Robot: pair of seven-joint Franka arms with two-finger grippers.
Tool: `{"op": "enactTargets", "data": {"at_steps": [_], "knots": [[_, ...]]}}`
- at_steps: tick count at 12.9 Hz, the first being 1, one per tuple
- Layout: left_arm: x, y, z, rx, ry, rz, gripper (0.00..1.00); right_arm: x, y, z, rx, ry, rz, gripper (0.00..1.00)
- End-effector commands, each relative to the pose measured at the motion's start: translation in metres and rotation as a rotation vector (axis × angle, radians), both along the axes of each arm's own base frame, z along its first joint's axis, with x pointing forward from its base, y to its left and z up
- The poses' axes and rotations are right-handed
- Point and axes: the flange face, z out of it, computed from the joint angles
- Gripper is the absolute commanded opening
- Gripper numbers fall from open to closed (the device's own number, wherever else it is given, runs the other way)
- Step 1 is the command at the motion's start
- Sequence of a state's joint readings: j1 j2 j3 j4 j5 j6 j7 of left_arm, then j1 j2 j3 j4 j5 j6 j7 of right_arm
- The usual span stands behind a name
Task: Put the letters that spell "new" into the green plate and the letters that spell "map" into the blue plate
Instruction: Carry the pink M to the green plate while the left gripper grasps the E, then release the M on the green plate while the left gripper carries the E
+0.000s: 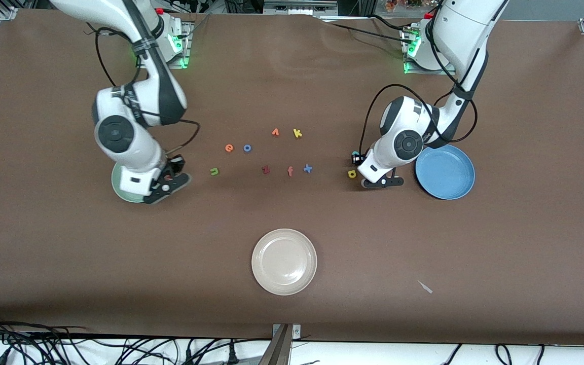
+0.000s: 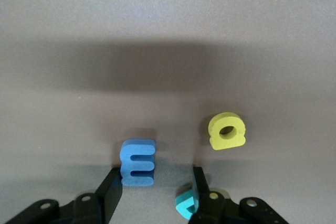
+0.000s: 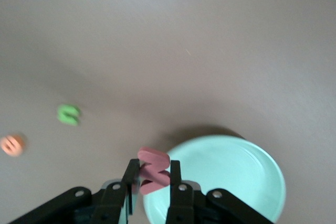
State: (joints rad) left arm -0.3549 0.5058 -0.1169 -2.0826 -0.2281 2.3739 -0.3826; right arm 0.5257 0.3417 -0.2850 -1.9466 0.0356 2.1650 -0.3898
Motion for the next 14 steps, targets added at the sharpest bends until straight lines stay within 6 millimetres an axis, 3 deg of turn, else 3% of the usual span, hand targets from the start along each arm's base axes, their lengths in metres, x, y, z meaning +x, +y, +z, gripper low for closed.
{"op": "enactTargets", "data": {"at_steps": [1,4,5,7,8,9,10,12,14], "knots": [[-0.003,-0.002,0.0,-0.005,-0.005,0.015,0.5,-0.02,-0.069,-0.017,0.076,0.068,0.006,0.11],[-0.001,0.0,0.0,-0.004,-0.005,0.018,0.48,-0.049,-0.107,-0.057,0.088,0.087,-0.037,0.11],[-0.001,0.0,0.0,-0.004,-0.005,0.02,0.48,-0.062,-0.113,-0.073,0.08,0.072,-0.044,0.11],[-0.001,0.001,-0.001,-0.004,-0.003,0.02,0.37,-0.076,-0.119,-0.096,0.06,0.071,-0.05,0.12],[-0.001,0.001,-0.001,-0.004,-0.003,0.02,0.32,-0.077,-0.119,-0.099,0.057,0.078,-0.051,0.19],[-0.001,0.001,-0.001,-0.004,-0.003,0.02,0.27,-0.077,-0.119,-0.099,0.057,0.079,-0.052,0.51],[-0.001,0.001,-0.001,-0.004,-0.003,0.02,0.23,-0.077,-0.12,-0.1,0.056,0.084,-0.054,1.0],[0.0,0.001,0.0,-0.004,-0.005,0.02,0.16,-0.075,-0.117,-0.087,0.071,0.071,-0.053,1.0],[0.003,0.002,0.006,-0.008,-0.011,0.023,0.15,-0.069,-0.106,-0.062,0.1,0.04,-0.05,1.0]]}}
